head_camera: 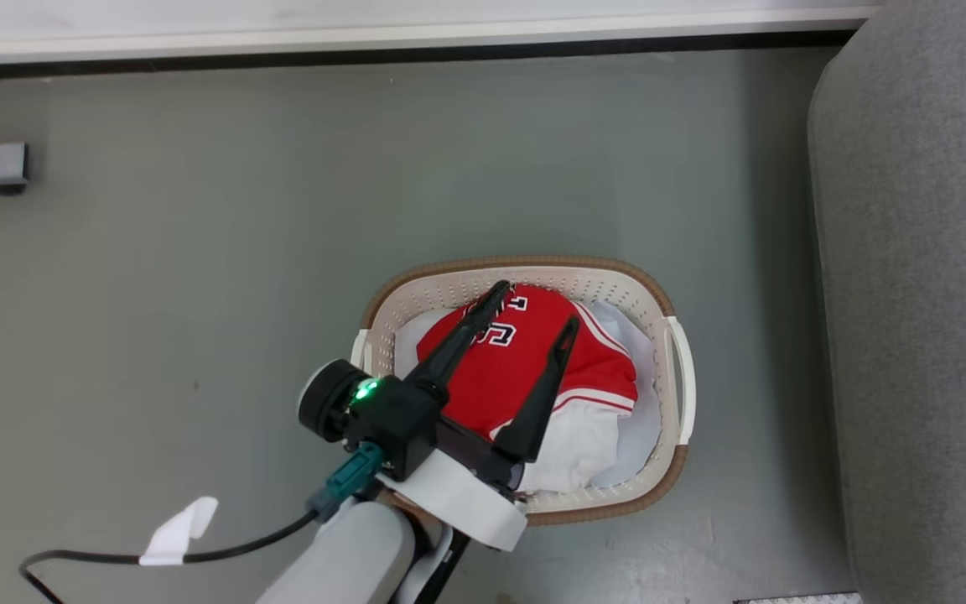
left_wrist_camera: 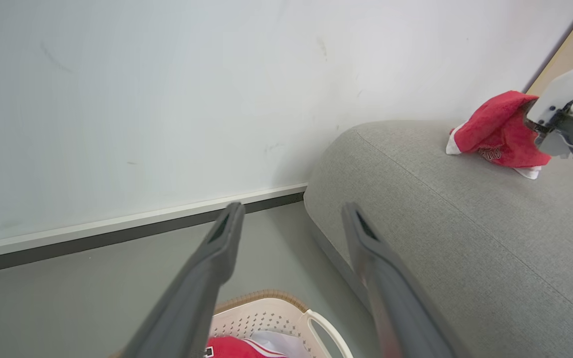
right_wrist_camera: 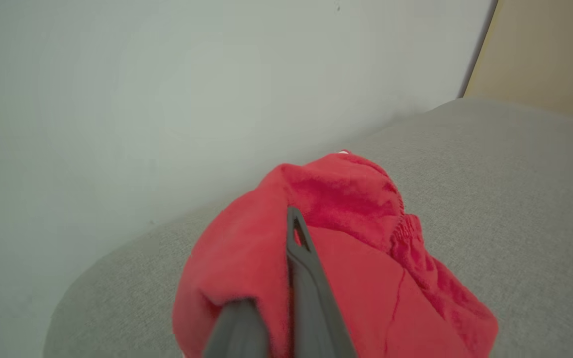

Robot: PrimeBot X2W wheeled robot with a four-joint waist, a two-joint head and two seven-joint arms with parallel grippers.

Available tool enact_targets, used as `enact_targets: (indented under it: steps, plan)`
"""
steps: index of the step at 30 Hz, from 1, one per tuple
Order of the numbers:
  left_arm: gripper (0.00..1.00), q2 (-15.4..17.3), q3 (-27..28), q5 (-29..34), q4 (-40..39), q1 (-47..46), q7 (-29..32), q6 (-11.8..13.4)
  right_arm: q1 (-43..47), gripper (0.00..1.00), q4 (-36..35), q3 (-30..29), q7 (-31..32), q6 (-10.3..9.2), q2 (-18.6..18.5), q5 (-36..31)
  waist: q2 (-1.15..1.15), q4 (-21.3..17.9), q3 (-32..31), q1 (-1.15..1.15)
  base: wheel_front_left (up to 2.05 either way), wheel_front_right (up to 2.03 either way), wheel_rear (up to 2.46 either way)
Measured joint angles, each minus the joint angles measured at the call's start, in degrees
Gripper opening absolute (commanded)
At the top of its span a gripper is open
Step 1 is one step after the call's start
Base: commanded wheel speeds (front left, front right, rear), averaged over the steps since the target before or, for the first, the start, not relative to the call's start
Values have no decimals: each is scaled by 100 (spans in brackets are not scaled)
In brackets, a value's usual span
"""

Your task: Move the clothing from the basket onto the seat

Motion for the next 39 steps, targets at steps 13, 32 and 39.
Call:
enact_targets:
  steps: [13, 32, 39]
  plan:
    - [100, -43, 282, -348, 227, 407, -42, 125, 977, 100, -578, 1036, -33, 0, 878, 283, 0, -227, -843, -1, 0, 0, 0]
    - [100, 159, 1935, -325, 445, 2065, -65, 510, 4825, 100, -3976, 4542, -46, 0, 1338, 2388, 0, -126, -2587, -3, 0, 0, 0]
    - [100, -32, 2694, 27, 472, 2711, -65, 441, 5693, 100, -4194, 5168, -47, 0, 1347, 2579, 0, 5, -2952, -3, 0, 0, 0]
